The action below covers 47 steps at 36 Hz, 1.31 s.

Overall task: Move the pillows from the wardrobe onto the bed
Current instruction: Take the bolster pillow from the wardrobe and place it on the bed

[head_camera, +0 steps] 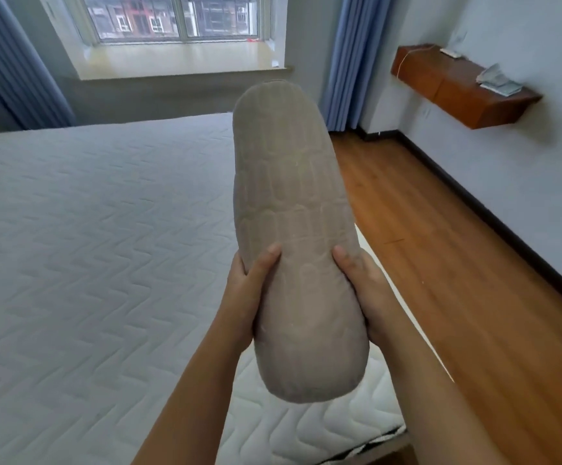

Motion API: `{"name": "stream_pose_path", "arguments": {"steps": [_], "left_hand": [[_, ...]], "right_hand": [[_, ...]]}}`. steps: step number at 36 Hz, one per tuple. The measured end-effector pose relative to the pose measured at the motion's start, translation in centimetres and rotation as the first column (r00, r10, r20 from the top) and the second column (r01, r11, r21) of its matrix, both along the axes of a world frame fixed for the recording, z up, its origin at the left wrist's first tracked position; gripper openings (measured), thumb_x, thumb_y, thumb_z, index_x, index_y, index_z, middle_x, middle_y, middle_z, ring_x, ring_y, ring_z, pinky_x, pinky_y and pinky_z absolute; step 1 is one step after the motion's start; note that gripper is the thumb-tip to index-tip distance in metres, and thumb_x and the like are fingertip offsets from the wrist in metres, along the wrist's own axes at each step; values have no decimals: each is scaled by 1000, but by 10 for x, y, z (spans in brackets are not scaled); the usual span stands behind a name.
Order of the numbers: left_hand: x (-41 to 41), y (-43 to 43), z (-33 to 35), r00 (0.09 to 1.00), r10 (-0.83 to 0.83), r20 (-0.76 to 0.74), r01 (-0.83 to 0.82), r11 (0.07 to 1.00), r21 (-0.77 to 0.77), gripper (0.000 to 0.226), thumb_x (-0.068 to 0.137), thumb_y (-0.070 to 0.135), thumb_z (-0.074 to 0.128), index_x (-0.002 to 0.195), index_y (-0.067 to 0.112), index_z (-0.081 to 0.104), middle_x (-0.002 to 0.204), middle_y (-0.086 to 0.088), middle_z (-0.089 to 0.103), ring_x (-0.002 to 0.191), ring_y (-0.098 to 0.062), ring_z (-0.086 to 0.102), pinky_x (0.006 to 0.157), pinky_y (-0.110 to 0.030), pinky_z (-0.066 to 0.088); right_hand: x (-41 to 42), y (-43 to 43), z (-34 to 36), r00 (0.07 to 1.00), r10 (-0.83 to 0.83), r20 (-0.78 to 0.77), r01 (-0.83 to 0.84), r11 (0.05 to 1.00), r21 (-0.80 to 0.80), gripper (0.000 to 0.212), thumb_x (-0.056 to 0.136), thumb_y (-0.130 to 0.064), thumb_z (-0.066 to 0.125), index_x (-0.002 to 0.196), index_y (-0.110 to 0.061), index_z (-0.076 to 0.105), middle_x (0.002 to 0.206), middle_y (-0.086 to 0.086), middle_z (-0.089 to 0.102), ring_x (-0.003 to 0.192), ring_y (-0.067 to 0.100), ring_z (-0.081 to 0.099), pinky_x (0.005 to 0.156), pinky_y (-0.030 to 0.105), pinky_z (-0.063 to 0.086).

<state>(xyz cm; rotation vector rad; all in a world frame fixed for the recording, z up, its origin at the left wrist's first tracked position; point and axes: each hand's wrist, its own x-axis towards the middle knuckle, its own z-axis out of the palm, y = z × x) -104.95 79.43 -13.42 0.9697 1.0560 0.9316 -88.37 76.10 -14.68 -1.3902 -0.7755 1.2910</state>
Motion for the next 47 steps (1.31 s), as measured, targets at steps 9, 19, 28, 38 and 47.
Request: {"name": "stream_pose_path", "arguments": {"steps": [9, 19, 28, 38, 47], "left_hand": [[10, -3, -11, 994, -45, -99, 44, 999, -15, 89, 48, 61, 73, 126, 22, 52, 113, 1, 68, 96, -13, 69, 77, -31, 58], [44, -13, -28, 979, -196, -56, 190, 977, -100, 76, 59, 52, 74, 124, 21, 52, 114, 0, 68, 97, -14, 69, 79, -33, 57], [110, -15, -25, 960, -275, -52, 268, 957, -115, 90, 48, 59, 76, 126, 20, 51, 116, -2, 67, 101, -19, 67, 90, -44, 54], [247, -11, -31, 988, -152, -24, 148, 983, -112, 93, 47, 61, 76, 128, 22, 49, 118, -1, 66, 102, -18, 67, 87, -41, 55], [366, -22, -19, 1000, -8, 6, 9, 987, -158, 90, 47, 63, 75, 123, 23, 52, 114, 0, 68, 99, -16, 68, 84, -39, 56]], "right_hand": [[3, -14, -21, 995, -46, -84, 43, 998, -39, 82, 58, -61, 73, 126, -18, 54, 121, 8, 65, 108, 28, 64, 97, 49, 48], [25, -47, -31, 973, -223, -66, 217, 973, -82, 82, 56, -62, 73, 123, -18, 55, 116, 5, 68, 104, 23, 66, 92, 44, 51], [83, -63, -28, 915, -380, -136, 383, 924, -4, 69, 53, -56, 77, 111, -23, 60, 100, -6, 74, 91, 12, 71, 66, 23, 55], [230, -39, -25, 968, -246, -42, 248, 965, 84, 61, 69, -45, 70, 123, -19, 56, 119, 4, 67, 106, 18, 65, 92, 39, 51], [359, -24, -1, 995, -100, 19, 99, 994, 37, 59, 68, -45, 70, 118, -16, 59, 113, 6, 70, 100, 19, 68, 89, 38, 52]]}}
